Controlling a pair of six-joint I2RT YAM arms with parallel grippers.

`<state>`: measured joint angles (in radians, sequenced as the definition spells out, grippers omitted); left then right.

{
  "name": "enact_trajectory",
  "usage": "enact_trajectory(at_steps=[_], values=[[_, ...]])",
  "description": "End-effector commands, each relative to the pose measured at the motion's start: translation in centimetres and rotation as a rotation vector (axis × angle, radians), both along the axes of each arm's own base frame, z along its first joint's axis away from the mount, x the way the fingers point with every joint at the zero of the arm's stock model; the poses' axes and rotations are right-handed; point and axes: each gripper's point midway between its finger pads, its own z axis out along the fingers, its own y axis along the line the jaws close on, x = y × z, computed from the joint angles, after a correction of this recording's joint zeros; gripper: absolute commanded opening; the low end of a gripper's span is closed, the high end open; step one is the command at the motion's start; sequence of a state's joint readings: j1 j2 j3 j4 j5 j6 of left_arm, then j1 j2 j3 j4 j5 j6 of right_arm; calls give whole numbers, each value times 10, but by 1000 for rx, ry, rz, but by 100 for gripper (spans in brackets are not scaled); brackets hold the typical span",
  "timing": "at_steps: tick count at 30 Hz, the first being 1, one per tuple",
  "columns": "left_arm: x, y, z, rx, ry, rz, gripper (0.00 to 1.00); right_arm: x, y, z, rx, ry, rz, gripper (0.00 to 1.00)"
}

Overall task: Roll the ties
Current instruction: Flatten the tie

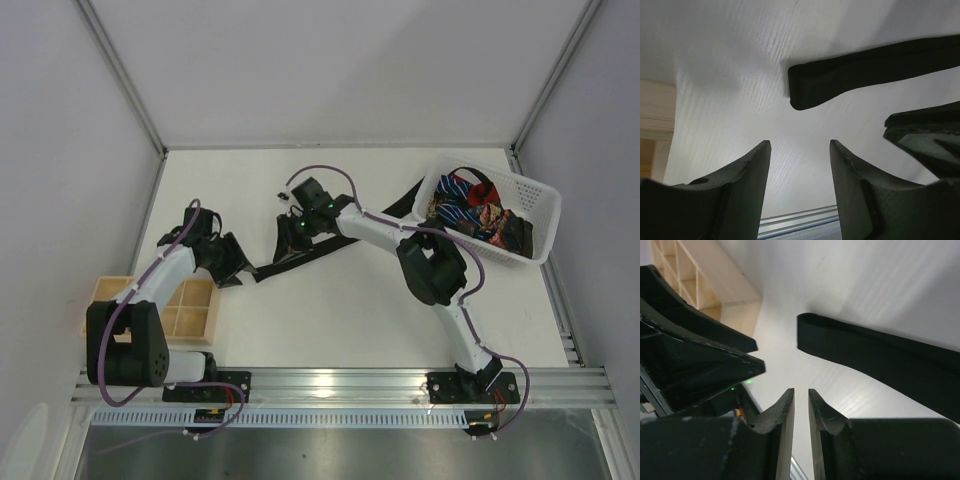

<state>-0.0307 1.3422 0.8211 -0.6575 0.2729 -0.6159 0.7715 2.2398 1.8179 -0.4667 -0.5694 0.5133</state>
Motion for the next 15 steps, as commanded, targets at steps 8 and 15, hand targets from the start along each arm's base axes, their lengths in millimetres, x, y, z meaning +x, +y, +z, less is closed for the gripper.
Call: enact_trajectory(at_steps=[8,15], values=[[6,13,-12,-4,-33,24,54,-10,44,-11,106,96,40,19],[15,11,-14,-32,-42,29,51,-3,52,-15,110,93,26,15]])
